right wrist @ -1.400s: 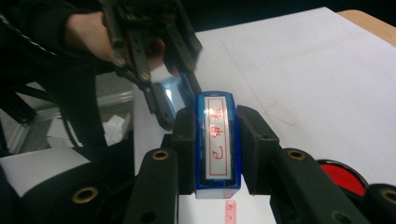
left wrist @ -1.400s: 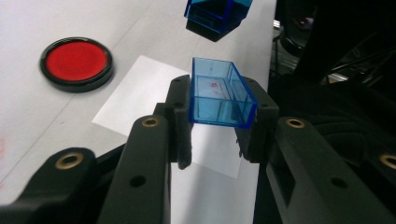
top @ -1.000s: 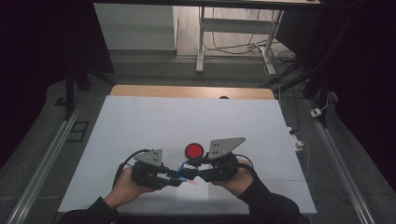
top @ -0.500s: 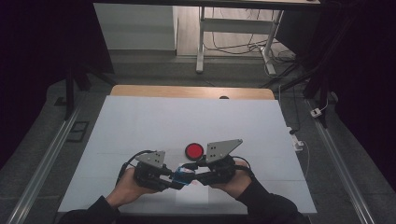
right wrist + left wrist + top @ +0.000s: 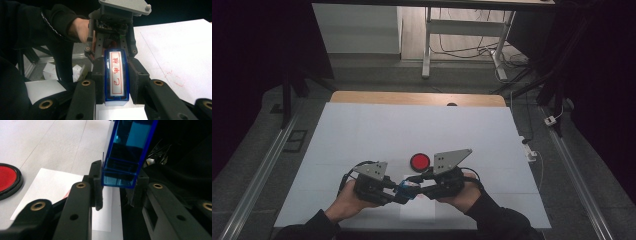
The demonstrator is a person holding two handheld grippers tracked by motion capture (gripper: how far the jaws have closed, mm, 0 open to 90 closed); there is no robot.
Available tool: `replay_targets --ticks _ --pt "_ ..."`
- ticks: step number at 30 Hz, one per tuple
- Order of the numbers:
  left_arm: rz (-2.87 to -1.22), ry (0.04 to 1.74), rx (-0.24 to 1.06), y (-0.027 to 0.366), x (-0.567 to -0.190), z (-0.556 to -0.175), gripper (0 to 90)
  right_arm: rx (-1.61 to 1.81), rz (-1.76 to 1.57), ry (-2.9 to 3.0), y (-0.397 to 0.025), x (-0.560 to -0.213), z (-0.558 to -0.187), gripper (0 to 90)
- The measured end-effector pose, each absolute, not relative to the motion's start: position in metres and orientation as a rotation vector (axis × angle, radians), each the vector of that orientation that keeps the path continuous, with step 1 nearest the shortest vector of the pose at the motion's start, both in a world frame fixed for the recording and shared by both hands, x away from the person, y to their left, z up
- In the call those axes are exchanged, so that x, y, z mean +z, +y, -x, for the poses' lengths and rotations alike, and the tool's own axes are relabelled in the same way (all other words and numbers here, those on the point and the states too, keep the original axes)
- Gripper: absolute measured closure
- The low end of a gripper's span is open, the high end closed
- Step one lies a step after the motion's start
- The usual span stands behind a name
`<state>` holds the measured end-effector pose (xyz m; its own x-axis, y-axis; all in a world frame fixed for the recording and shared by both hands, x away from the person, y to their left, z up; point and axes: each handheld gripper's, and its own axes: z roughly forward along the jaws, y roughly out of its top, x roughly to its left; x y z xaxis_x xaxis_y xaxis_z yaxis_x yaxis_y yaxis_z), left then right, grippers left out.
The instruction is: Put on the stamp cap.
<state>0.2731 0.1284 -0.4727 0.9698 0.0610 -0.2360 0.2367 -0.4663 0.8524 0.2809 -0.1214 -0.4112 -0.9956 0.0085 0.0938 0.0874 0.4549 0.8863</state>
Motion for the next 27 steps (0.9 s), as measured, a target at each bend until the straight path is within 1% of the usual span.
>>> replay_targets --ticks 9,13,15,16,27 --pt "-2.034 0.204 -0.215 0.1294 -0.4725 -0.2733 68.3 -1.621 0.102 -2.578 -0.1228 -0.412 -0.2829 70.0" --pt "-2.043 0.22 -0.209 0.1285 -0.4729 -0.2733 66.6 -1.618 0.103 -2.597 -0.1219 -0.412 -0.2818 70.0" --pt "-2.045 0.227 -0.201 0.1276 -0.4727 -0.2729 61.1 -1.606 0.103 -2.607 -0.1215 -0.412 -0.2817 70.0" --pt "-2.051 0.23 -0.202 0.1273 -0.4727 -0.2728 59.9 -1.608 0.103 -2.61 -0.1214 -0.4121 -0.2816 70.0" --pt "-2.076 0.308 -0.173 0.1293 -0.4728 -0.2739 49.7 -1.608 0.114 -2.634 -0.1228 -0.412 -0.2825 70.0"
